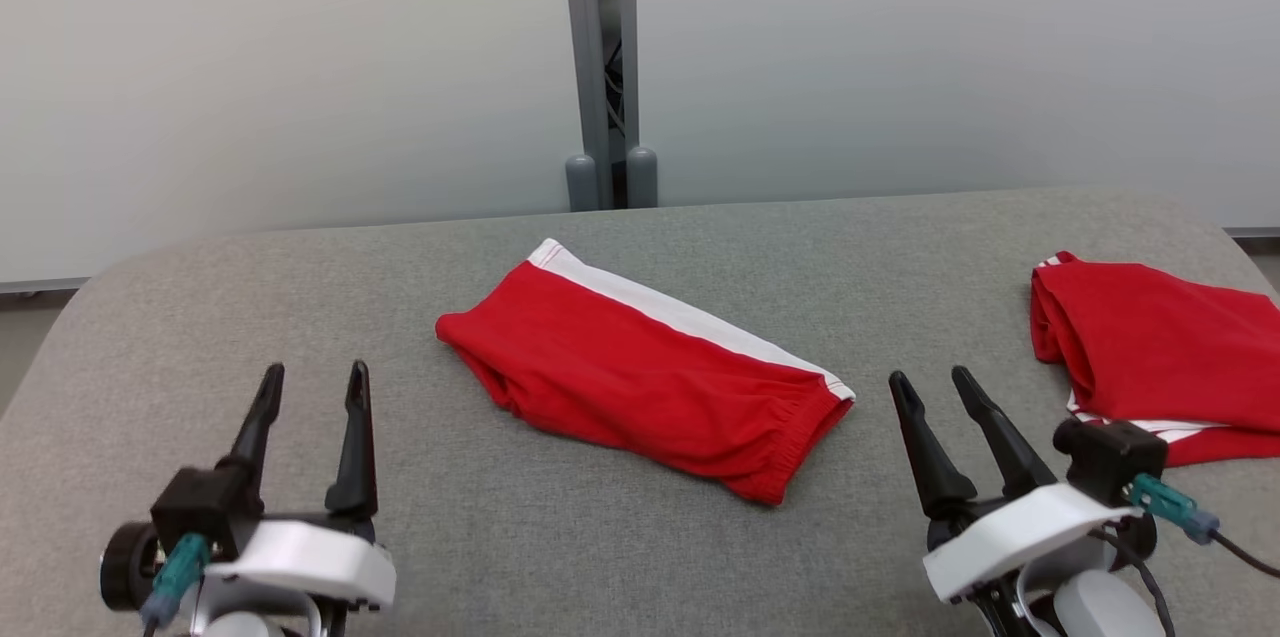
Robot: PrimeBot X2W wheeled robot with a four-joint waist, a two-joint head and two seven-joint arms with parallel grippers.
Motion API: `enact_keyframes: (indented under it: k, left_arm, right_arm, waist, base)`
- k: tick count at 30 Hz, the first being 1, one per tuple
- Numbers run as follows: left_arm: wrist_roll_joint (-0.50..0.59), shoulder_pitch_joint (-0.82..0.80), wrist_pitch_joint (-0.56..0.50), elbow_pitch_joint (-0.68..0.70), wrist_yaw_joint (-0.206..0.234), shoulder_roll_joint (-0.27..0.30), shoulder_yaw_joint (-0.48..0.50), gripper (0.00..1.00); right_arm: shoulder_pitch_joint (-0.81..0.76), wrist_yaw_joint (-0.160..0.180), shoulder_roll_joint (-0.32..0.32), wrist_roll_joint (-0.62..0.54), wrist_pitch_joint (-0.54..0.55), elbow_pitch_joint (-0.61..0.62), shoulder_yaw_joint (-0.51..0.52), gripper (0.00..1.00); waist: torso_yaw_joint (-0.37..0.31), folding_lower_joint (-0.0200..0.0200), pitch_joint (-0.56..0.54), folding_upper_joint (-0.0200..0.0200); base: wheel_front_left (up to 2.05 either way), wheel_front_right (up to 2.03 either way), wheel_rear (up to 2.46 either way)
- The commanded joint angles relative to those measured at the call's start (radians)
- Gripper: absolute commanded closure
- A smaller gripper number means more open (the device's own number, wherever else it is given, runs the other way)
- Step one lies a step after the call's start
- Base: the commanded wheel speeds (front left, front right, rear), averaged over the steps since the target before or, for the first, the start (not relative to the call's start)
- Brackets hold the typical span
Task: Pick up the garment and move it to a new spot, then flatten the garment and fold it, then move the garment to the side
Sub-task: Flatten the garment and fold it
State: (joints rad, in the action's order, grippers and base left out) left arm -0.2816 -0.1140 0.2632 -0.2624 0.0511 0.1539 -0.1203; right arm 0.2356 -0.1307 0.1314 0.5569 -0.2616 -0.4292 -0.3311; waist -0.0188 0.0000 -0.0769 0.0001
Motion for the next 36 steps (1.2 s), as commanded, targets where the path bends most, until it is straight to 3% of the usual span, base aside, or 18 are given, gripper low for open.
enact_keyframes:
  k: [1, 8, 20, 26, 30, 36]
  left_arm:
    - [0.016, 0.021, 0.001, 0.019, -0.015, -0.011, 0.022, 0.0]
    - [0.111, 0.154, 0.001, 0.058, -0.104, -0.084, 0.071, 0.0]
    - [0.125, 0.161, 0.001, 0.06, -0.113, -0.101, 0.068, 0.0]
    - [0.115, 0.162, 0.001, 0.05, -0.114, -0.101, 0.049, 0.0]
    - [0.116, 0.159, 0.001, 0.041, -0.119, -0.101, 0.03, 0.0]
    - [0.131, 0.145, 0.001, 0.024, -0.124, -0.101, 0.009, 0.0]
  right_arm:
    - [-0.021, 0.0, 0.0, -0.002, -0.004, 0.004, 0.013, 0.0]
    - [-0.093, 0.0, -0.027, -0.04, -0.004, -0.002, 0.069, 0.0]
    - [-0.102, 0.0, -0.047, -0.036, -0.004, -0.029, 0.078, 0.0]
    - [-0.103, 0.0, -0.06, 0.035, -0.004, -0.034, 0.086, 0.0]
    - [-0.086, 0.0, -0.065, 0.175, 0.01, -0.107, 0.05, 0.0]
    - [-0.013, 0.0, -0.074, 0.489, 0.13, -0.183, 0.052, 0.0]
  waist:
    - [0.007, 0.0, -0.005, -0.0001]
    - [0.03, 0.0, -0.013, -0.0001]
    - [0.035, 0.0, -0.013, -0.0001]
    - [0.04, 0.0, -0.003, -0.0001]
    - [0.052, 0.0, 0.013, -0.0001]
    - [0.087, 0.0, 0.049, -0.0001]
  base:
    - [0.0, 0.0, 0.0]
    - [0.0, 0.0, 0.0]
    - [0.0, 0.0, 0.0]
    - [0.0, 0.0, 0.0]
    - [0.0, 0.0, 0.0]
    - [0.0, 0.0, 0.0]
